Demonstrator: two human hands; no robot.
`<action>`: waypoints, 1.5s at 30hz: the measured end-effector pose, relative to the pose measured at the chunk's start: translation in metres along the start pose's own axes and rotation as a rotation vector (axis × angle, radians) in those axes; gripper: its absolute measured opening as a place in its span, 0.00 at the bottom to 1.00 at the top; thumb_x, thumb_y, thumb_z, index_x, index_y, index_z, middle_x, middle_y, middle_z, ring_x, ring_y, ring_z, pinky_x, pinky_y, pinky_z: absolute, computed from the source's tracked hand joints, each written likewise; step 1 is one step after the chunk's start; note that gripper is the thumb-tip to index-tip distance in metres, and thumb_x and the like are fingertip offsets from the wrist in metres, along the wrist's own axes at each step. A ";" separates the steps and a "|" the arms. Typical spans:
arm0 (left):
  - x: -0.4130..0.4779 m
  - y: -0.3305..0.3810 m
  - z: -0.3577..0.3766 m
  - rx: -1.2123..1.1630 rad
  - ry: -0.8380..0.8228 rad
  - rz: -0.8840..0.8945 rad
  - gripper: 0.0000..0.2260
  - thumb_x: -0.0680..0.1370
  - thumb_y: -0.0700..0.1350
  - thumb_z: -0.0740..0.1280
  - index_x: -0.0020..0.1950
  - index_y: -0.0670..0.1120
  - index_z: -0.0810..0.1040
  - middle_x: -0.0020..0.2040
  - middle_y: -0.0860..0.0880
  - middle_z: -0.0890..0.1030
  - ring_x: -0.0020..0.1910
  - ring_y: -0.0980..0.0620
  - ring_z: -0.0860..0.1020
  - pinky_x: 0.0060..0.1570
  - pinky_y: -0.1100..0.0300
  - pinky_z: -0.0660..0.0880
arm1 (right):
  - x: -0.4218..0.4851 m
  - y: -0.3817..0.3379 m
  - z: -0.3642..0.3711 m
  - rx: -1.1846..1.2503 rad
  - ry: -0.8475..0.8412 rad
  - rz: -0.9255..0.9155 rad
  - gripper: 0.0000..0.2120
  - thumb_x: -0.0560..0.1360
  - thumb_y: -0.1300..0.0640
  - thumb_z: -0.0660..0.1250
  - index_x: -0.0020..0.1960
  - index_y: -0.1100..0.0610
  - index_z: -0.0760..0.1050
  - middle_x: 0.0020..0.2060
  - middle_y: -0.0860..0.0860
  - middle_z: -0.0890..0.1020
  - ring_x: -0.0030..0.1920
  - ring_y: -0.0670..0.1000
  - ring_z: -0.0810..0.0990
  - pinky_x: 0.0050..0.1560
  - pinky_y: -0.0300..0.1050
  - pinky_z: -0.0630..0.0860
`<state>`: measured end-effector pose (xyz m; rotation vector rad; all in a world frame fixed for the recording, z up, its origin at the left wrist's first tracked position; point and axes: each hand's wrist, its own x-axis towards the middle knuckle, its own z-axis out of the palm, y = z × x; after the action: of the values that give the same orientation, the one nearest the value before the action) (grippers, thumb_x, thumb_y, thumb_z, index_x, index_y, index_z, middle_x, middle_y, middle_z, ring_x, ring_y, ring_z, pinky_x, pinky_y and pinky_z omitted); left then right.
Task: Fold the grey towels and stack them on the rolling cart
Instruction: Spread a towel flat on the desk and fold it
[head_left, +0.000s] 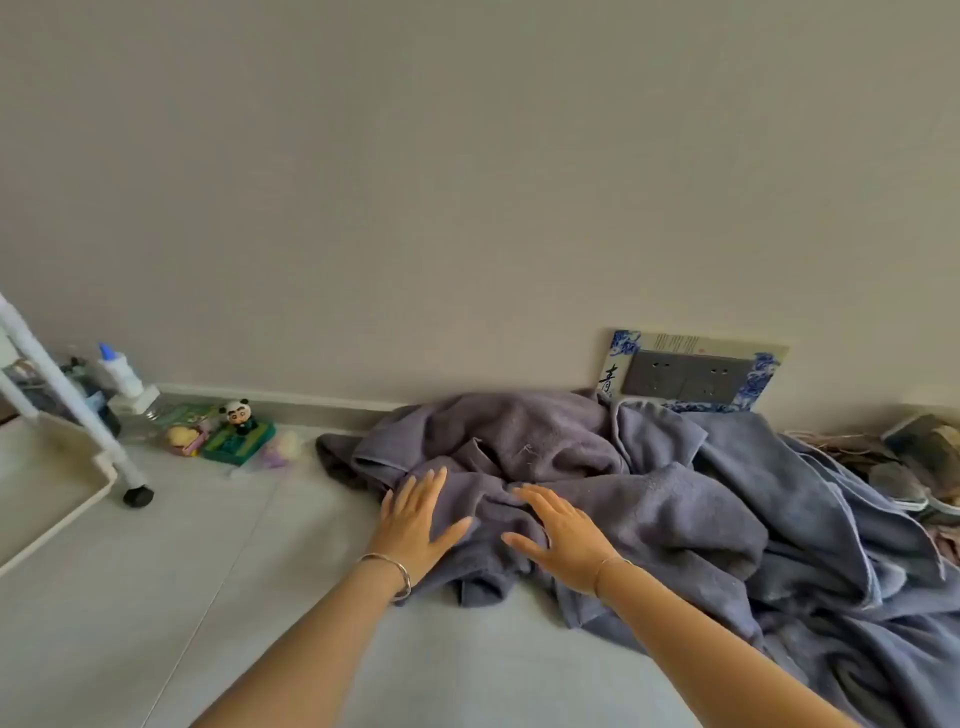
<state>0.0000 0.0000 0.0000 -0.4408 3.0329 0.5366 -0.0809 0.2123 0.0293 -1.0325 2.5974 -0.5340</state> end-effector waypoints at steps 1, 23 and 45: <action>-0.001 -0.009 0.007 -0.048 -0.040 -0.016 0.58 0.51 0.80 0.26 0.77 0.54 0.43 0.78 0.52 0.52 0.77 0.50 0.50 0.74 0.51 0.45 | 0.004 -0.004 0.011 0.050 -0.011 0.002 0.43 0.65 0.24 0.44 0.75 0.45 0.54 0.74 0.44 0.58 0.73 0.49 0.59 0.72 0.47 0.57; -0.001 -0.033 0.033 -0.495 -0.080 -0.233 0.28 0.79 0.59 0.56 0.75 0.49 0.57 0.54 0.45 0.78 0.57 0.43 0.76 0.56 0.52 0.72 | 0.051 -0.010 0.064 0.406 0.205 0.073 0.22 0.71 0.37 0.63 0.59 0.50 0.72 0.58 0.46 0.73 0.58 0.47 0.72 0.63 0.45 0.68; -0.017 -0.002 -0.064 -0.648 -0.103 0.144 0.22 0.79 0.56 0.59 0.29 0.49 0.55 0.26 0.55 0.56 0.27 0.57 0.56 0.29 0.62 0.54 | 0.006 -0.043 -0.041 0.791 -0.419 0.088 0.16 0.73 0.51 0.70 0.53 0.62 0.78 0.50 0.54 0.83 0.53 0.52 0.81 0.60 0.46 0.75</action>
<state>0.0180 -0.0187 0.0609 -0.1905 2.7369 1.5055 -0.0759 0.1888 0.0839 -0.6541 1.7904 -1.0662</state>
